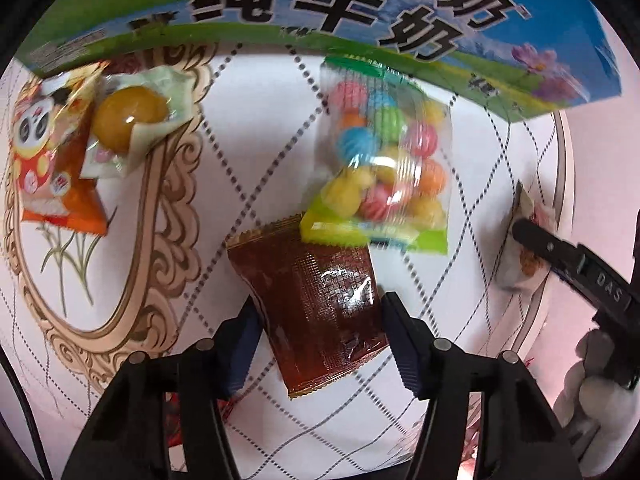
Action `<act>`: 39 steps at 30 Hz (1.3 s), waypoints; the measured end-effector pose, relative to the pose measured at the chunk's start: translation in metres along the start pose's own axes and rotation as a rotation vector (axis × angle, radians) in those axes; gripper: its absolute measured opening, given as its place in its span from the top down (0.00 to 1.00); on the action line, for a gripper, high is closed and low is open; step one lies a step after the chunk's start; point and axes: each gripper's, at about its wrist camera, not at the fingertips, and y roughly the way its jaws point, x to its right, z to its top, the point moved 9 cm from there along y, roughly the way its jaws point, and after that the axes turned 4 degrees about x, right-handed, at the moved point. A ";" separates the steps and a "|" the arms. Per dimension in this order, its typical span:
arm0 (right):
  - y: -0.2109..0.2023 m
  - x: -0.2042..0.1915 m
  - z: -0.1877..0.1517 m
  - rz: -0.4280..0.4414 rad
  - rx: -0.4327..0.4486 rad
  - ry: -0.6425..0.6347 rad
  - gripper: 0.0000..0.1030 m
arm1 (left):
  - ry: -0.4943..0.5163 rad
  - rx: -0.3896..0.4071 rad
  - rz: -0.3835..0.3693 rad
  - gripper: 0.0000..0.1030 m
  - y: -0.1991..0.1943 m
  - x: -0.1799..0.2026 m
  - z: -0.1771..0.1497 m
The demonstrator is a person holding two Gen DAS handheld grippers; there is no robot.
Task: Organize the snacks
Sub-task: 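Grasp the red-brown jerky packet with left tool while right tool grasps oat cookie packet, then carry both held packets over the cardboard box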
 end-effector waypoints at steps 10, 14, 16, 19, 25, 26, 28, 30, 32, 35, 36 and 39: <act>0.000 -0.026 -0.074 0.051 -0.084 -0.146 0.45 | 0.044 -0.051 -0.033 0.45 0.004 0.000 -0.064; 0.002 -0.028 -0.111 0.056 -0.113 -0.158 0.45 | 0.009 -0.079 -0.051 0.43 0.018 -0.003 -0.072; 0.005 -0.026 -0.119 0.051 -0.111 -0.153 0.45 | -0.003 -0.083 -0.050 0.43 0.022 -0.004 -0.070; 0.009 -0.026 -0.121 0.051 -0.106 -0.134 0.45 | -0.014 -0.081 -0.047 0.43 0.026 -0.004 -0.068; 0.014 -0.028 -0.122 0.035 -0.101 -0.128 0.43 | -0.026 -0.076 -0.051 0.43 0.036 0.001 -0.070; 0.015 -0.030 -0.121 0.035 -0.100 -0.125 0.43 | -0.031 -0.076 -0.054 0.43 0.039 0.003 -0.070; 0.019 -0.036 -0.124 0.029 -0.099 -0.124 0.43 | -0.041 -0.075 -0.060 0.43 0.040 0.002 -0.071; 0.023 -0.040 -0.124 0.025 -0.100 -0.122 0.42 | -0.046 -0.072 -0.067 0.43 0.042 -0.008 -0.071; 0.024 -0.043 -0.125 0.022 -0.098 -0.124 0.42 | -0.035 -0.067 -0.062 0.46 0.035 -0.002 -0.073; 0.020 -0.046 -0.125 0.014 -0.082 -0.138 0.46 | -0.030 -0.041 -0.068 0.48 0.023 -0.015 -0.074; 0.018 -0.047 -0.125 0.009 -0.072 -0.144 0.48 | -0.026 -0.034 -0.070 0.48 0.019 -0.019 -0.074; 0.006 -0.051 -0.127 0.006 -0.048 -0.167 0.52 | 0.020 0.011 -0.047 0.48 0.001 -0.015 -0.072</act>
